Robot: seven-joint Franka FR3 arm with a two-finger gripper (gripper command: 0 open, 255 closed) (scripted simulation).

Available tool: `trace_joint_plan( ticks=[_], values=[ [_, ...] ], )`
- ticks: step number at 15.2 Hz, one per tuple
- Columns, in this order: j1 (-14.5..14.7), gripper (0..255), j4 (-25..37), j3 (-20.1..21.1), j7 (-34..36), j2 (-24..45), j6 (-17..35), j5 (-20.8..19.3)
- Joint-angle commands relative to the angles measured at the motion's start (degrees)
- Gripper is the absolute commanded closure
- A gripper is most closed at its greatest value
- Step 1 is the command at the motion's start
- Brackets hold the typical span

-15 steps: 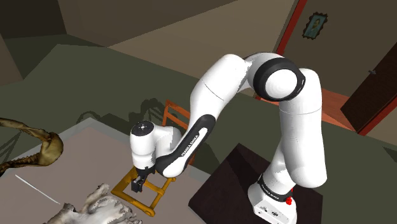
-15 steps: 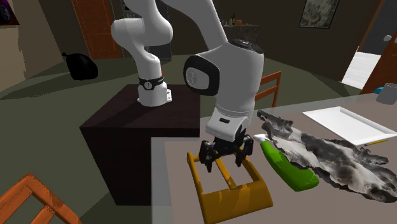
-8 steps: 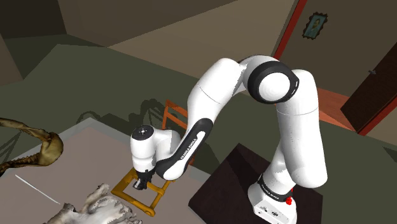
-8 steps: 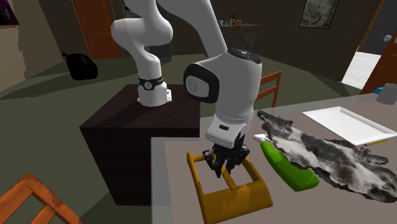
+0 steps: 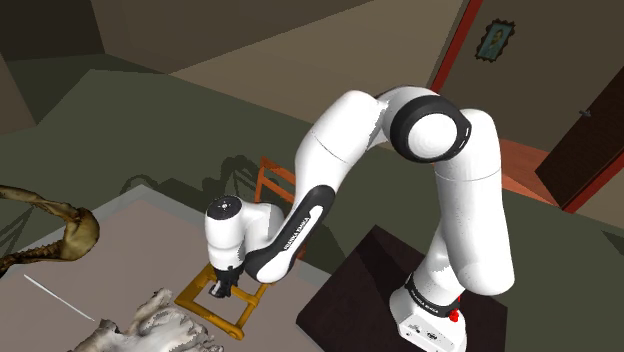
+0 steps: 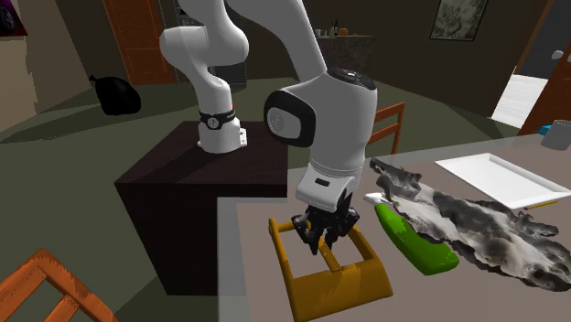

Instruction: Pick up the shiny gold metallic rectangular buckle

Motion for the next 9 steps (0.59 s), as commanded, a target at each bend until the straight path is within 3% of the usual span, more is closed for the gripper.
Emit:
trace_joint_plan(
  ticks=[1, 9],
  values=[
    [-0.4, 255, -0.2, 0.5, -0.4, -1.0, -0.8, 0.5],
    [-2.3, 255, -1.4, 3.1, -2.8, -6.6, -5.1, 3.7]
  ],
)
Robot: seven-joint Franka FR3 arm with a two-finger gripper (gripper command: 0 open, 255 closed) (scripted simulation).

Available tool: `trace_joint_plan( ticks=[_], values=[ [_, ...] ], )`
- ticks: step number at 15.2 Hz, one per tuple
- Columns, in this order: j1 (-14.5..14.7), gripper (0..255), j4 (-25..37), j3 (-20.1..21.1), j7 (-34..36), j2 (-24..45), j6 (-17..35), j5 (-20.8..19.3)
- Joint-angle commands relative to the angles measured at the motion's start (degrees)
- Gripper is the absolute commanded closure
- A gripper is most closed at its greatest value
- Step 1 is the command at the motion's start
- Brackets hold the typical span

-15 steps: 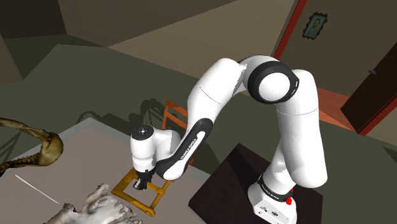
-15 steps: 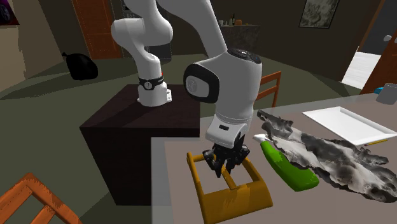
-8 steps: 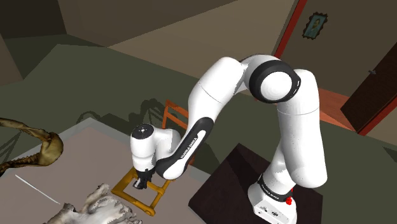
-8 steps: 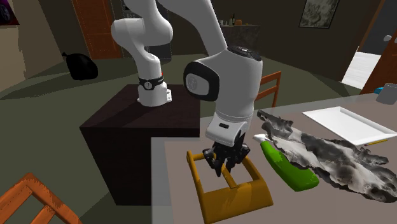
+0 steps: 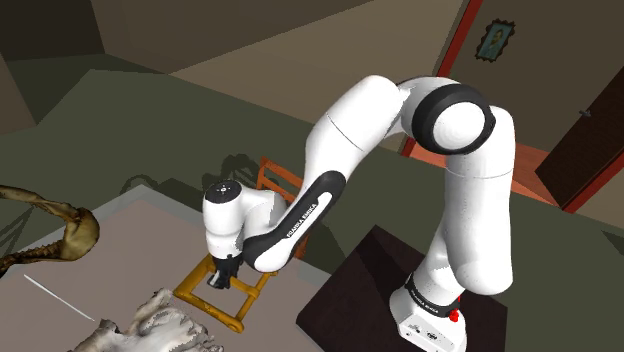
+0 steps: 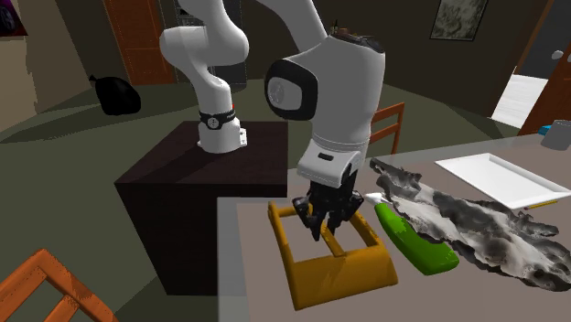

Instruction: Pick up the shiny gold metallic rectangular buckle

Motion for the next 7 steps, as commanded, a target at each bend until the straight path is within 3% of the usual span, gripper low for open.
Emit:
trace_joint_plan(
  ticks=[1, 7],
  values=[
    [-0.5, 255, -0.3, 0.6, -0.7, -1.5, -1.1, 0.8],
    [-1.3, 255, -0.6, 1.8, -2.0, -4.3, -3.5, 2.6]
  ],
)
